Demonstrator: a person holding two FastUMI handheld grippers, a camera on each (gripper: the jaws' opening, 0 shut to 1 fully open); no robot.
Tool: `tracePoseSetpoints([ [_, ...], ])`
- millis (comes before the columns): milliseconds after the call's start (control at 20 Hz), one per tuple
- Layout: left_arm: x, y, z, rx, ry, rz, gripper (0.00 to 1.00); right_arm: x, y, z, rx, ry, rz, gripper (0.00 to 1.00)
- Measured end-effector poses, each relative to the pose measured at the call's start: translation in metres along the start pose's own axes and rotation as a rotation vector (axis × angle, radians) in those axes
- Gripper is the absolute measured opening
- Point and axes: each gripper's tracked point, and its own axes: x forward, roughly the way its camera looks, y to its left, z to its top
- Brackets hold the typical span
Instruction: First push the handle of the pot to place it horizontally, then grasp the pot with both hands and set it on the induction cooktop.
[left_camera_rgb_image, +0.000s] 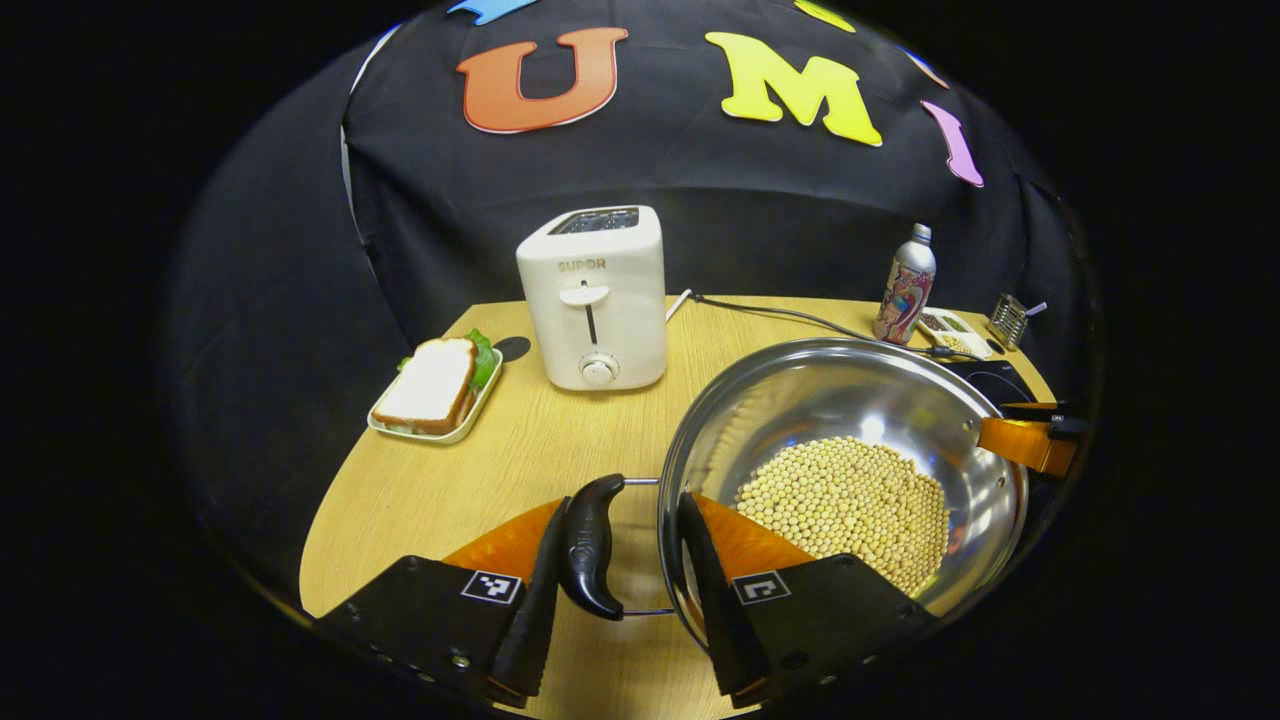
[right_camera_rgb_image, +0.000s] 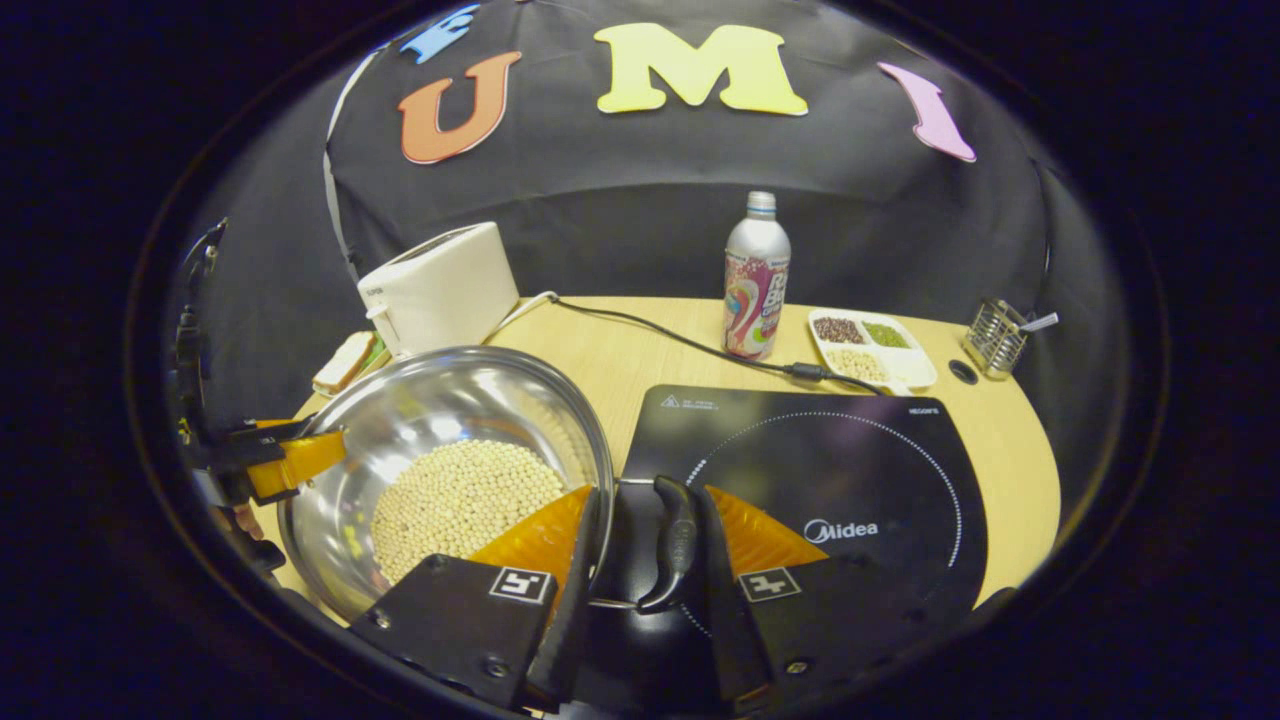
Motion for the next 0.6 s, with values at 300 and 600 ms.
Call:
tracePoseSetpoints([
  [300,-0.052,-0.006,0.037,0.021,-0.055,0.016,0.61,-0.053,-0.008,0.035,-0.022,-0.026,0.030,0.52],
  [600,-0.107,-0.040,0.070,0.010,-0.066,0.033,0.62,-0.110,-0.039,0.071,-0.037,-0.050,0.038,0.54],
])
